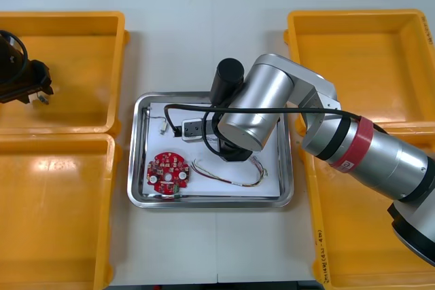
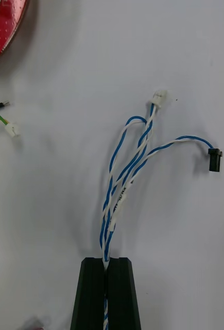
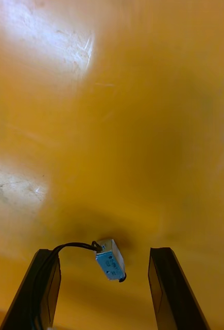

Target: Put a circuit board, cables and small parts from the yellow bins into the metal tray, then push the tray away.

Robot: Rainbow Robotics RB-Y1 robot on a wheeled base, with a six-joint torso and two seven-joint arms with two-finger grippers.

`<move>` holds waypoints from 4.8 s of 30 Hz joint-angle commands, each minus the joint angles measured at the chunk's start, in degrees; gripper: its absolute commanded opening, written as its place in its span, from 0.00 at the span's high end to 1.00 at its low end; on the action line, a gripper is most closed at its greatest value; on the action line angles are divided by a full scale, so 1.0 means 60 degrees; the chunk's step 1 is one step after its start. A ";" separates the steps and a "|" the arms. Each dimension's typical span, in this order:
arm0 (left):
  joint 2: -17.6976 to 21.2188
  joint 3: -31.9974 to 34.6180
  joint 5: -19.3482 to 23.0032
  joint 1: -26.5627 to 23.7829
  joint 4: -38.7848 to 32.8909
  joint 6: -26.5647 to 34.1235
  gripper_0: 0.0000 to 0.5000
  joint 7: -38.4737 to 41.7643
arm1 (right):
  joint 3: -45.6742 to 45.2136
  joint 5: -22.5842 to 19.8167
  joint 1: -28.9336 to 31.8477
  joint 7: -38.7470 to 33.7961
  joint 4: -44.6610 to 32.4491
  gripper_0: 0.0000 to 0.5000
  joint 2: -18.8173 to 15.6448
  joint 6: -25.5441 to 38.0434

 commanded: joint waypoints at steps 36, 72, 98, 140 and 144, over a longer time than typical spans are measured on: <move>-0.0360 0.0979 -0.0484 0.0494 -0.0828 0.0150 1.00 -0.0295 | -0.3242 -0.1069 -0.0188 -0.0574 -0.1498 0.09 0.0181 0.3508; -0.0316 0.1770 -0.0103 -0.0341 -0.7024 0.5256 1.00 0.2357 | -0.7402 -0.3398 0.3781 -0.4470 -0.6303 0.08 -0.2719 0.4439; -0.3656 -0.0105 -0.1524 -0.1059 -0.7493 0.5256 1.00 0.3382 | -0.8603 -0.1597 0.6521 -0.7810 -0.7724 0.09 -0.3071 0.4439; -0.5136 -0.1350 -0.3722 0.1519 -0.7405 0.3783 1.00 0.3104 | -0.9028 -0.1216 0.7414 -0.9758 -0.6801 0.08 -0.2866 0.4439; -0.5136 -0.1350 -0.3707 0.1534 -0.7405 0.3724 1.00 0.3074 | -0.9028 -0.1274 0.7414 -0.9802 -0.6801 0.09 -0.2851 0.4439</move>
